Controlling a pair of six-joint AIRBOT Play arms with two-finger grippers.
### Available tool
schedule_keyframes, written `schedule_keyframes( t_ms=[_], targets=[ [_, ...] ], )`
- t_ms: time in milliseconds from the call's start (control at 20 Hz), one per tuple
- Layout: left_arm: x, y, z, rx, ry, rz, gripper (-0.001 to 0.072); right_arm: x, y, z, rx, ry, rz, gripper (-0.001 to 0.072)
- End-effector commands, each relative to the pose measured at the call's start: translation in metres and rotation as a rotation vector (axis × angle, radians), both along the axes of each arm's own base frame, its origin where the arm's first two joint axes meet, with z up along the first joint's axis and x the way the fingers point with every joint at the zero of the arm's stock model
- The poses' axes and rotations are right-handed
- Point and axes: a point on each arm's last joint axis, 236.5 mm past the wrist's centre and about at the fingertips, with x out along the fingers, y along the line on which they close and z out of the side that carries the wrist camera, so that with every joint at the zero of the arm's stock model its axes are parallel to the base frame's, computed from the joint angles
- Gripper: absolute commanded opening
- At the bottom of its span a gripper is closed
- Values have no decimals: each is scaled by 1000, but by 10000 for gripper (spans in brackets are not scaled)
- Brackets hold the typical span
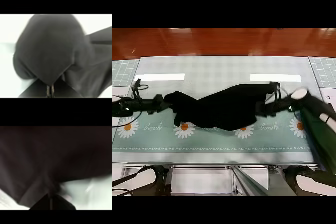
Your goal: Fold the shirts.
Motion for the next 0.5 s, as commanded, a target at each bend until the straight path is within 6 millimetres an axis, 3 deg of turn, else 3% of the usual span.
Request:
schedule_keyframes(
  t_ms=[0,100,200,300,450],
  targets=[
    [30,2,80,-58,-158,-8,17,49,-13,82,-64,-160,83,23],
    [53,4,166,-63,-357,13,17,84,-34,164,-133,-352,61,22],
    [60,5,254,-19,-541,21,17,101,-51,261,-190,-583,14,22],
    [50,2,339,45,-723,20,17,93,-65,361,-246,-823,-44,22],
    [11,-11,452,144,-975,14,17,46,-78,476,-282,-1110,-124,22]
  ],
)
